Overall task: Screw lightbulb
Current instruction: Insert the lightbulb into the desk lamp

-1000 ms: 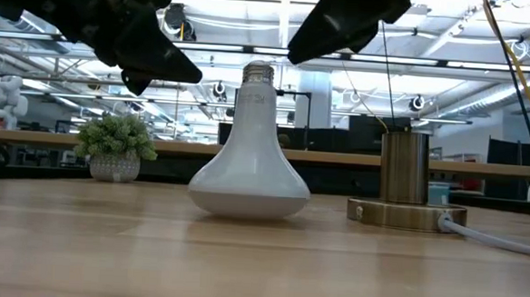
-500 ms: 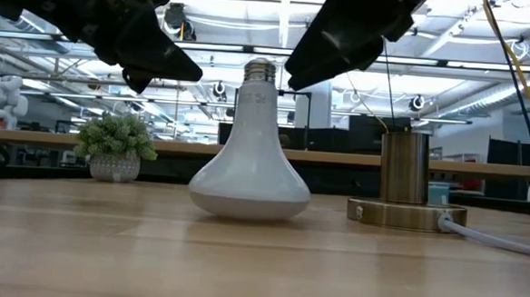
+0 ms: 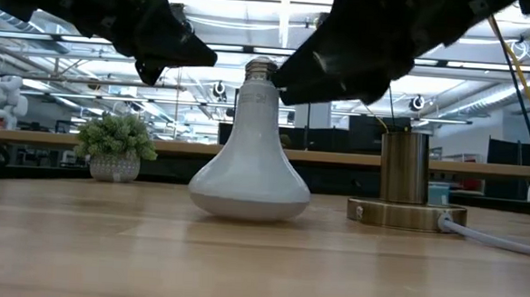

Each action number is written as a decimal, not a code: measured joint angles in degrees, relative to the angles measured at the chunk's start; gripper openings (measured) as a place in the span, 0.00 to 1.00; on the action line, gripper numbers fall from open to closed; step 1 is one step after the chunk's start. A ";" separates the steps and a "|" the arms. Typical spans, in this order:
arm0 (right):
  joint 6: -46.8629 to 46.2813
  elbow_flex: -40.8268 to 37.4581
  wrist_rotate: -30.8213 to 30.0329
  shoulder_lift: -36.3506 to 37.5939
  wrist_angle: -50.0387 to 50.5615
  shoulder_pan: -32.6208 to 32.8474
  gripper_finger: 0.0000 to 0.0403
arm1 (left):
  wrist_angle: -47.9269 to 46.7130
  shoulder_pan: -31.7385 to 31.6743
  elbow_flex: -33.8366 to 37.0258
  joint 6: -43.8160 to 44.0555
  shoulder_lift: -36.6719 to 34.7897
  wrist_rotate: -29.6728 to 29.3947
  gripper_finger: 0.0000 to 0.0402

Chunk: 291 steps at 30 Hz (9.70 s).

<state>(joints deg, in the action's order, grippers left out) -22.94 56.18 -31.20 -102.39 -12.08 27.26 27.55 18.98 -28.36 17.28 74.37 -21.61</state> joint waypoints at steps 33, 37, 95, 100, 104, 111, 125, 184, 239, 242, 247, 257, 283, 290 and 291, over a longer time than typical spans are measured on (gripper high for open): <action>17.88 1.20 6.75 6.42 -4.09 -6.55 0.32 | 1.21 -0.35 -0.01 0.00 0.00 -0.12 0.00; 17.72 1.21 1.73 16.87 10.90 -4.25 0.32 | 1.63 -0.80 0.00 0.01 0.00 -0.31 0.00; 19.33 1.40 21.93 14.93 67.78 -12.76 0.63 | 5.92 -2.08 -0.02 4.68 0.31 -0.41 0.00; 12.71 7.86 21.09 19.63 70.27 -10.87 0.57 | 5.06 -2.08 -0.02 4.65 0.33 -0.42 0.00; 0.37 7.56 21.33 25.24 73.23 -7.08 0.51 | 4.43 -2.08 -0.02 4.66 0.33 -0.42 0.00; -32.01 -5.68 20.69 33.46 67.14 7.99 0.22 | 4.49 -2.08 -0.02 4.64 0.33 -0.42 0.00; -55.19 -25.25 8.77 27.93 39.21 15.81 0.00 | 2.78 -8.58 -4.04 10.02 10.93 9.84 0.00; 20.67 1.96 34.19 13.90 48.63 -24.90 0.44 | 2.76 -16.26 -15.78 1.73 24.02 19.23 0.00; 9.79 7.29 20.19 26.70 61.03 -24.71 0.32 | 4.27 -9.67 -15.80 -10.33 18.34 16.68 0.00; 4.30 5.08 19.84 33.11 63.67 -20.64 0.32 | 3.86 -9.49 -15.78 -10.32 18.36 16.57 0.00; -10.09 -4.69 9.88 45.20 61.27 -9.54 0.32 | 3.80 -9.40 -15.78 -9.95 18.36 16.45 0.00; 4.22 -40.16 -14.16 48.78 -21.75 8.86 0.32 | 4.53 -8.68 -15.78 -6.80 18.38 16.40 0.00; 11.61 -37.20 -10.43 17.66 -43.01 3.48 0.32 | 12.04 -7.17 -20.90 1.80 32.61 16.22 0.00; 11.20 -37.17 -10.43 15.27 -46.91 3.49 0.32 | 11.84 -7.89 -25.76 -0.70 37.99 16.50 0.00; 10.93 -37.17 -10.44 15.26 -46.59 3.49 0.32 | 11.82 -7.89 -25.77 -1.22 37.97 16.51 0.00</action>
<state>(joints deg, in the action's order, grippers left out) -12.01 19.00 -41.64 -87.13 -58.68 30.74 39.37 11.09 -54.13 16.06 112.33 -5.09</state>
